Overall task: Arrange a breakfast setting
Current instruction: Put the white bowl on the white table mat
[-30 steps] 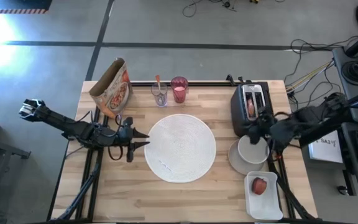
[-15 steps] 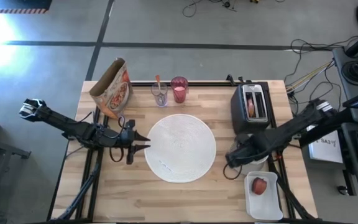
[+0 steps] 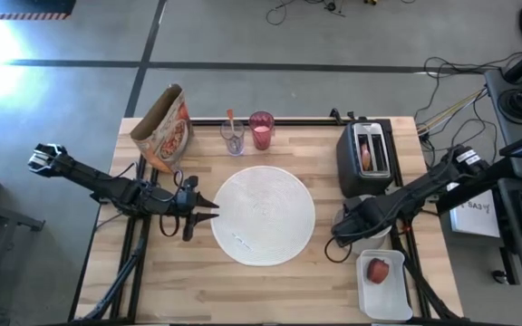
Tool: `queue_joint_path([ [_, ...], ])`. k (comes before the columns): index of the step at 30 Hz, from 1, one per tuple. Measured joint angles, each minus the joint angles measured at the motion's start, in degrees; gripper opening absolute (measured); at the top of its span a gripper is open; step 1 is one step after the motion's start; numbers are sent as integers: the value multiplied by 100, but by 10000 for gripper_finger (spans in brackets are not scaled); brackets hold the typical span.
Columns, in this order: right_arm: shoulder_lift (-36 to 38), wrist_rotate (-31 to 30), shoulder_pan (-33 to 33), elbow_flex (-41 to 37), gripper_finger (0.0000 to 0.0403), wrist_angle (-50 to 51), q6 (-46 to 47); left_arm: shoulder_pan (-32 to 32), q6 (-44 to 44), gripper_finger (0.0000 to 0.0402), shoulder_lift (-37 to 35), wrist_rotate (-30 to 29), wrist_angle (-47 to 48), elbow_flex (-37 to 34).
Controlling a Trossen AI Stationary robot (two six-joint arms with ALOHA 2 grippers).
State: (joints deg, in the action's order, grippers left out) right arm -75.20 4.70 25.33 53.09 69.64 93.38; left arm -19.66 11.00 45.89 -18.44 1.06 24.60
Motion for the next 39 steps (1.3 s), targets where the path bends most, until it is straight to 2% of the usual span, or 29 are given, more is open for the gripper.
queue_joint_path([
  [9, 50, -12, -240, -616, 237, -1167, -490, 0, 0, 100, 12, -9, 21, 0],
  [12, 7, 26, -323, -696, 229, -1183, -618, 0, 0, 100, 52, -32, 24, 0],
  [18, 41, 29, -379, -714, 169, -1188, -842, 0, 0, 100, 92, -54, 36, 0],
  [23, 52, 37, -379, -714, 91, -1188, -955, 0, 0, 100, 92, -61, 30, 0],
  [28, 84, 343, -377, -714, 19, -1188, -1090, 0, 0, 100, 92, -66, 31, 0],
  [39, 96, 628, -375, -130, 8, -1136, -1166, 0, 0, 100, 92, -68, 26, 0],
])
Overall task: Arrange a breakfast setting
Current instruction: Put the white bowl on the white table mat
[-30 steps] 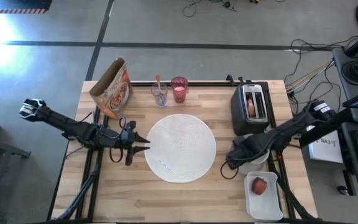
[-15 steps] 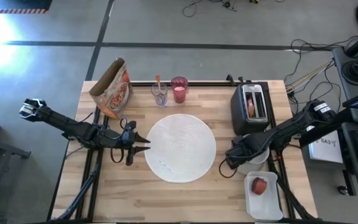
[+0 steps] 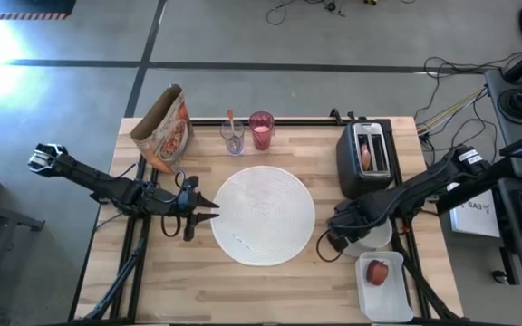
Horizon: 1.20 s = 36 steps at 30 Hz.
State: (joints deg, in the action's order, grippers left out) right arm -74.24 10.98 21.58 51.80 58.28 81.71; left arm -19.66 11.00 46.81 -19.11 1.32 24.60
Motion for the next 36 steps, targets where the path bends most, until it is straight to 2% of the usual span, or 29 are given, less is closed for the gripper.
queue_joint_path([
  [6, -79, -59, -24, 715, 8, 116, -222, 0, 0, 100, 0, -1, 0, 0],
  [8, -192, -255, -26, 980, 8, 218, -516, 0, 0, 100, 0, 0, -2, 0],
  [15, -905, -1218, -205, 1919, 8, 169, -2598, 0, 20, 100, 0, 0, -8, 0],
  [22, -1877, -1274, -512, 2542, 8, 136, -5489, 0, 44, 100, 4, 0, -7, 0],
  [25, -2287, -1270, -652, 2757, 8, 138, -6441, 0, 44, 100, 4, 0, -4, 0],
  [31, -2814, -1285, -774, 3111, 8, 140, -7844, 0, 134, 100, 4, 0, -2, 0],
  [36, -2963, -1274, -776, 3212, 8, 137, -8428, 0, 173, 100, 4, 2, -2, 0],
])
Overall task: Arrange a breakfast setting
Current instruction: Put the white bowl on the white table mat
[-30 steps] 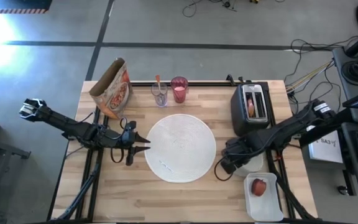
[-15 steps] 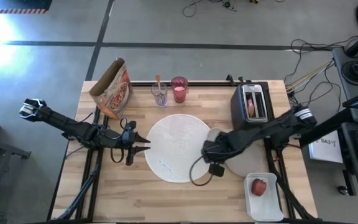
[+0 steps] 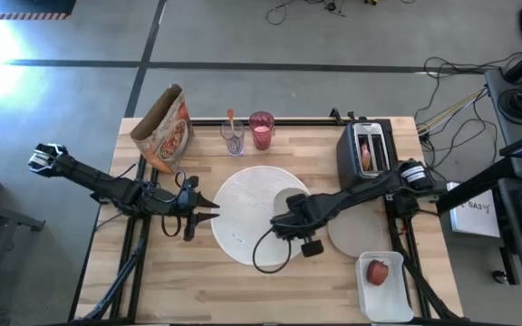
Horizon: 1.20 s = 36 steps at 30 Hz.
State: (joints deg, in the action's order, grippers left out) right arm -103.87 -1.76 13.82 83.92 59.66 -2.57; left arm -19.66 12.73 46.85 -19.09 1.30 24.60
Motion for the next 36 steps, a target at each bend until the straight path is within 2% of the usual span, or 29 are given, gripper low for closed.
queue_joint_path([
  [12, -16, 104, 6, -7, 9, -225, -252, 0, 25, 100, 0, 2, -2, 0],
  [21, -16, 221, 13, -9, 9, -226, 610, 2, 26, 100, 0, 2, -2, 0],
  [30, -16, 175, 2, -13, 9, -448, 861, 2, 26, 100, 0, 2, -12, 0],
  [36, -16, 173, 2, -13, 9, -473, 691, 2, 26, 100, 0, 2, -50, 0],
])
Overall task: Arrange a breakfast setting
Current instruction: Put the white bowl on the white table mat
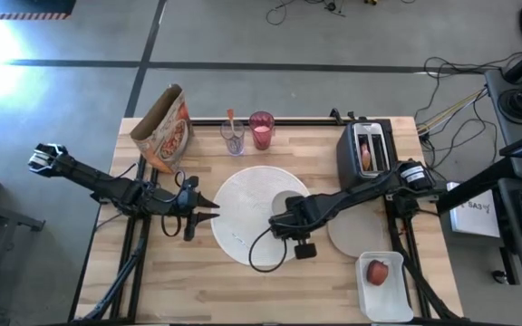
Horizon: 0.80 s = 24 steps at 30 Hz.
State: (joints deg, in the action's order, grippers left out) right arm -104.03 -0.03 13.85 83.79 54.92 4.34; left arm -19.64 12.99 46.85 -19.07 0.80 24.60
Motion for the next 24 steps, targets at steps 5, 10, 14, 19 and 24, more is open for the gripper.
queue_joint_path([
  [5, 0, -1, 0, 0, 9, 0, -205, 0, -2, 100, 0, 0, -2, 0],
  [10, 0, -2, 1, 0, 25, -1, -504, 0, -2, 100, 0, 0, 0, 0],
  [14, 0, -2, 2, 0, 57, -15, -655, -1, -2, 100, 0, 0, 0, 0],
  [19, 0, -2, 2, 0, 96, -7, -545, 0, -2, 100, 0, 0, 0, 0],
  [24, 45, -2, 0, -2, 108, 32, -127, 0, -2, 100, 0, 0, 0, 0],
])
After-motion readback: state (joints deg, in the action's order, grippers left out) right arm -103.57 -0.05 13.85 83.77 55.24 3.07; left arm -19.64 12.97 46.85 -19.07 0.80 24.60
